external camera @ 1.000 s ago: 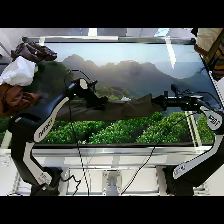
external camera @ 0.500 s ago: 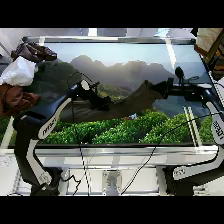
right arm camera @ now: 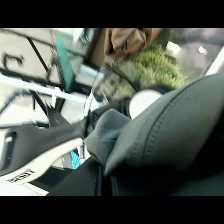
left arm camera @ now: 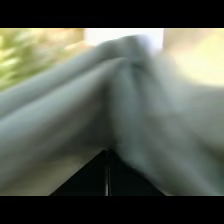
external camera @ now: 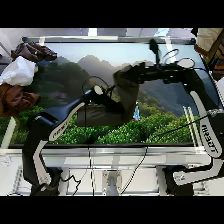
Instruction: Fold the shirts.
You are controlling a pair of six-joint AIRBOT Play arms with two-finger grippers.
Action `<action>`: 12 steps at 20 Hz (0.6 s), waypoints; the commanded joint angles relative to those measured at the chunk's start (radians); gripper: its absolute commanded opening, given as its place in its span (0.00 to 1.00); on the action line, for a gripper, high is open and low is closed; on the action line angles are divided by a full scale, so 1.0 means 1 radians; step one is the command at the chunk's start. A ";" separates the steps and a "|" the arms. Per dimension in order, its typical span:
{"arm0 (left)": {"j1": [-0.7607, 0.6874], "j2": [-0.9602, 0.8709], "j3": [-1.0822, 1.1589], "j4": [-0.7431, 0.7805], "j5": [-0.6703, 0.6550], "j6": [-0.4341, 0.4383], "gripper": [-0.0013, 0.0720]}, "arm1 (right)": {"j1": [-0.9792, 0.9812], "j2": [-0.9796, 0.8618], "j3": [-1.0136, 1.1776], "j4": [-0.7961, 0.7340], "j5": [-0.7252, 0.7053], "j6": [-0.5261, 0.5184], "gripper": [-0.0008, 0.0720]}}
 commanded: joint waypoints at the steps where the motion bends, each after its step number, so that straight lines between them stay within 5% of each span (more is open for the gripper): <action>1: 0.074 0.058 0.118 0.175 -0.148 -0.016 0.03 | 0.113 0.000 0.031 -0.101 -0.058 0.056 0.05; 4: 0.212 0.158 0.187 0.711 -0.333 -0.172 0.03 | 0.161 -0.001 0.031 -0.108 -0.132 0.056 0.04; 6: 0.303 0.226 0.201 0.960 -0.425 -0.198 0.03 | 0.193 -0.010 0.031 -0.115 -0.166 0.064 0.04; 12: 0.483 0.350 0.201 1.014 -0.505 -0.188 0.03 | 0.380 -0.150 0.032 -0.125 -0.162 0.096 0.04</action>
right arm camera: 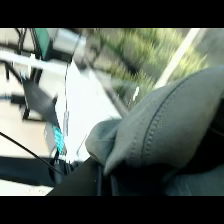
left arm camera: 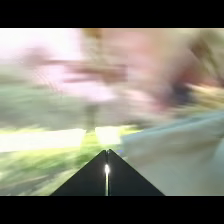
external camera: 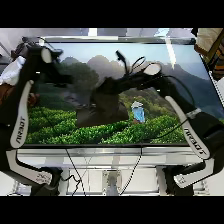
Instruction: Fold the shirts.
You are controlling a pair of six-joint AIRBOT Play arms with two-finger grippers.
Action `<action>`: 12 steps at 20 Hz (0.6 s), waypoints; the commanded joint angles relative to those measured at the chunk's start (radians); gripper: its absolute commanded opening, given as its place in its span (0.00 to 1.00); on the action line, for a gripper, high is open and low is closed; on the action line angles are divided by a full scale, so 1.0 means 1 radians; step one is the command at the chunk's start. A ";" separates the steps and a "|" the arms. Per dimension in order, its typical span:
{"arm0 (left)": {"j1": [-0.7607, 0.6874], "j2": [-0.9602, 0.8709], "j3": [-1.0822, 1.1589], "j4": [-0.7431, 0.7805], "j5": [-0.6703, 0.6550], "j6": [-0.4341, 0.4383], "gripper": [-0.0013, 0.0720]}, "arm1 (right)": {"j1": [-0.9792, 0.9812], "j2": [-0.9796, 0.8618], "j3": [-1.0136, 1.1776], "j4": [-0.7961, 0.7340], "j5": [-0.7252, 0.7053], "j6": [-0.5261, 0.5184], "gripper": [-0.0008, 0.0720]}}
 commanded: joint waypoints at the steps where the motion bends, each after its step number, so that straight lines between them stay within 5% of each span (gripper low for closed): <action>1: 0.077 0.055 0.007 0.093 -0.058 -0.005 0.03 | 0.132 -0.090 0.001 -0.016 -0.013 0.014 0.05; 2: 0.077 0.057 0.007 0.084 -0.058 -0.005 0.03 | 0.168 -0.116 0.001 -0.024 -0.017 0.002 0.05; 3: 0.077 0.057 0.007 0.066 -0.057 -0.003 0.03 | 0.200 -0.138 0.001 -0.035 -0.029 -0.004 0.16; 4: 0.077 0.057 0.007 0.042 -0.055 0.007 0.03 | 0.219 -0.152 0.001 -0.027 -0.031 -0.003 0.55; 5: 0.077 0.057 0.007 0.020 -0.055 0.019 0.03 | 0.226 -0.154 0.001 -0.021 -0.030 -0.004 0.67; 12: 0.077 0.057 0.007 -0.097 -0.059 0.021 0.03 | 0.062 -0.146 0.095 -0.085 0.083 0.035 0.66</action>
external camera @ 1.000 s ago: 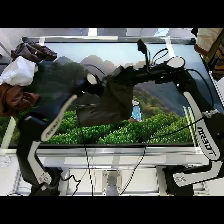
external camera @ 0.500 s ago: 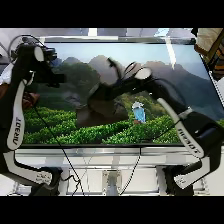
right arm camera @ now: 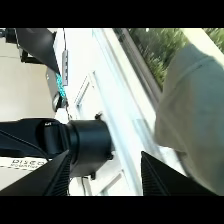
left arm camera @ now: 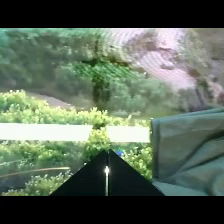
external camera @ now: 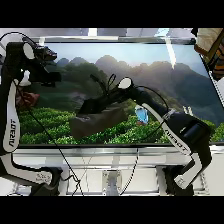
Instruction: Fold the shirts.
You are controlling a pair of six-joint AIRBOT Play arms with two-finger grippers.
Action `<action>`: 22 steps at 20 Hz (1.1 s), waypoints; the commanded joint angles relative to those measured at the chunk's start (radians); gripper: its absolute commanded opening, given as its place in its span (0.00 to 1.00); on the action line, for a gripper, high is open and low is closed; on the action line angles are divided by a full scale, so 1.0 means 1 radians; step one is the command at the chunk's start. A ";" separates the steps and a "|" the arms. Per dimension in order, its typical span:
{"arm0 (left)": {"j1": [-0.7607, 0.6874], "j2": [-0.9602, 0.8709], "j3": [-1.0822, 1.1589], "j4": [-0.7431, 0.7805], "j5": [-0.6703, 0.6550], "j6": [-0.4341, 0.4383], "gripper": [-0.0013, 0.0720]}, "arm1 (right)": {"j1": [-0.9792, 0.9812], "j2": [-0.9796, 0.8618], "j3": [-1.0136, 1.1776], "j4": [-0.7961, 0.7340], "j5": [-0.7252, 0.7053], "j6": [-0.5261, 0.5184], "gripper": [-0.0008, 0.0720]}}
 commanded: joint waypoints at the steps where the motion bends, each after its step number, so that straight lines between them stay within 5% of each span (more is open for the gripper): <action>1: 0.002 0.001 0.001 -0.116 -0.012 0.011 0.03 | -0.117 0.002 0.047 -0.126 0.087 0.076 0.66; 4: -0.008 0.001 0.001 -0.224 -0.053 0.050 0.03 | -0.271 0.004 0.050 -0.378 0.262 0.185 0.66; 7: -0.032 0.000 0.001 -0.232 -0.046 0.050 0.03 | -0.403 0.004 0.050 -0.456 0.297 0.205 0.66; 10: -0.053 0.001 0.001 -0.231 -0.045 0.050 0.03 | -0.482 -0.001 0.049 -0.470 0.298 0.201 0.76; 22: -0.105 0.001 0.001 -0.229 -0.025 0.034 0.03 | -0.495 -0.240 0.050 -0.286 0.304 0.152 0.76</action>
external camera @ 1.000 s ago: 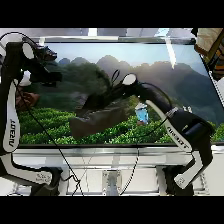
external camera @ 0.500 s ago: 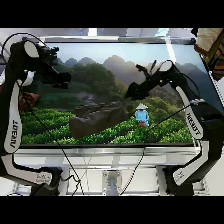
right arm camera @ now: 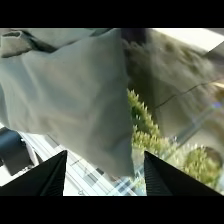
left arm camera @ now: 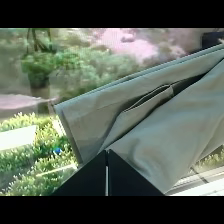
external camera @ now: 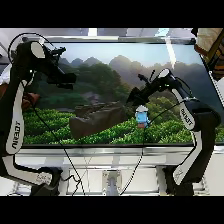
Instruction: Fold the shirts.
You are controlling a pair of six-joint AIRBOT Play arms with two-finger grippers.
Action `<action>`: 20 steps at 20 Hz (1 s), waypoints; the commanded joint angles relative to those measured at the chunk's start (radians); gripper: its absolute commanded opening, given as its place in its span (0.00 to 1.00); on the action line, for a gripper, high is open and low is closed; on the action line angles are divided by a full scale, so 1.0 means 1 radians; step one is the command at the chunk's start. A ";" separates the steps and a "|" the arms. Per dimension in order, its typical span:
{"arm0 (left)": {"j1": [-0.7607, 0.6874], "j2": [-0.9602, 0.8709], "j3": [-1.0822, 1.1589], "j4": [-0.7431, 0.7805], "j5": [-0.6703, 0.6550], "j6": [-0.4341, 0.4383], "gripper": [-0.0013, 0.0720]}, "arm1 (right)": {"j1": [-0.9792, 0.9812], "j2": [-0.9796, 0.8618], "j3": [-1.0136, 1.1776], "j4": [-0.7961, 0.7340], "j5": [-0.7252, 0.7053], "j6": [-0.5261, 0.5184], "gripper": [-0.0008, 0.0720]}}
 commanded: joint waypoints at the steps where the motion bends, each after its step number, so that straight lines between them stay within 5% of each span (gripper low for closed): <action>1: -0.003 0.001 0.001 0.000 0.006 -0.010 0.03 | 0.005 -0.062 0.001 0.076 -0.018 -0.020 0.76; 15: -0.003 0.001 0.001 0.003 0.006 -0.012 0.03 | 0.147 -0.148 0.002 0.245 -0.067 -0.024 0.73; 16: -0.003 0.001 0.001 0.003 0.006 -0.012 0.03 | 0.147 -0.148 0.002 0.249 -0.067 -0.028 0.49; 17: -0.003 0.001 0.001 0.003 0.005 -0.012 0.03 | 0.147 -0.147 0.002 0.257 -0.066 -0.059 0.11; 20: -0.003 0.001 0.001 0.003 0.005 -0.012 0.03 | 0.137 -0.133 0.002 0.314 -0.076 -0.077 0.05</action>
